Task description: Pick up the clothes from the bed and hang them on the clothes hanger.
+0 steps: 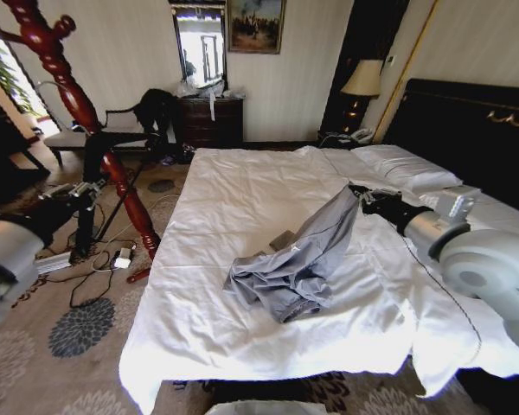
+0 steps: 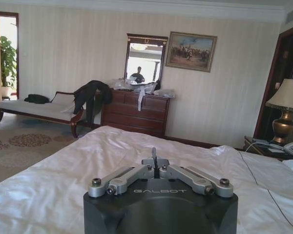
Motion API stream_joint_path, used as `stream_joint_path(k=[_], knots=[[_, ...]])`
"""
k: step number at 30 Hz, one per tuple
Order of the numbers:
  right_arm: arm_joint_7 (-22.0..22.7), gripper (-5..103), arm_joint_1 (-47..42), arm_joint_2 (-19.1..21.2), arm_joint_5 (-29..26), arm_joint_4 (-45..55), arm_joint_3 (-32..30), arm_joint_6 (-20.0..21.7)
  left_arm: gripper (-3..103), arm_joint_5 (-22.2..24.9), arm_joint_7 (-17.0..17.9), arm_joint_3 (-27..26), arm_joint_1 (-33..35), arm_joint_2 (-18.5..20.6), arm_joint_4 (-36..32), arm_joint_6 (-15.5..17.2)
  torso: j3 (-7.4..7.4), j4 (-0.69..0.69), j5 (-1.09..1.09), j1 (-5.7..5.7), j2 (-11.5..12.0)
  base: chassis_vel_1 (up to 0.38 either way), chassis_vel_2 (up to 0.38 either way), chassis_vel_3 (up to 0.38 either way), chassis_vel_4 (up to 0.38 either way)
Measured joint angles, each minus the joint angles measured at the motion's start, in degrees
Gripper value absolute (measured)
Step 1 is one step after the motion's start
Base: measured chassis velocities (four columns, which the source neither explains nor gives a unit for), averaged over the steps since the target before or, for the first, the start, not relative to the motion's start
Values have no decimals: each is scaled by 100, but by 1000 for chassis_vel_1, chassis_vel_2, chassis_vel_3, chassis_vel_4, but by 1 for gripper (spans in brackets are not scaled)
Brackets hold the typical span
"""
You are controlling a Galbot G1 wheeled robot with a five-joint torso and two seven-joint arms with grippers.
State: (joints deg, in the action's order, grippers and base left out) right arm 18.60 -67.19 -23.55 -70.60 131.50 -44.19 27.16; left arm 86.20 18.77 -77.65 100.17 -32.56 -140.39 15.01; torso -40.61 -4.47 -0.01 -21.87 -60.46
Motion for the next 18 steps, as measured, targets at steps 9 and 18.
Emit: stream_joint_path(k=[9,18], knots=[[51,0,-524,35,-43,216,-381,72,16,-1329,-874,1824,-67,-609,-276,-277,0,-2,2,-1,0,0,0,0,0],[69,0,-618,-9,114,224,-481,79,16,-2082,-1461,2602,222,-791,-275,-286,0,1,3,0,0,0,0,0,0]])
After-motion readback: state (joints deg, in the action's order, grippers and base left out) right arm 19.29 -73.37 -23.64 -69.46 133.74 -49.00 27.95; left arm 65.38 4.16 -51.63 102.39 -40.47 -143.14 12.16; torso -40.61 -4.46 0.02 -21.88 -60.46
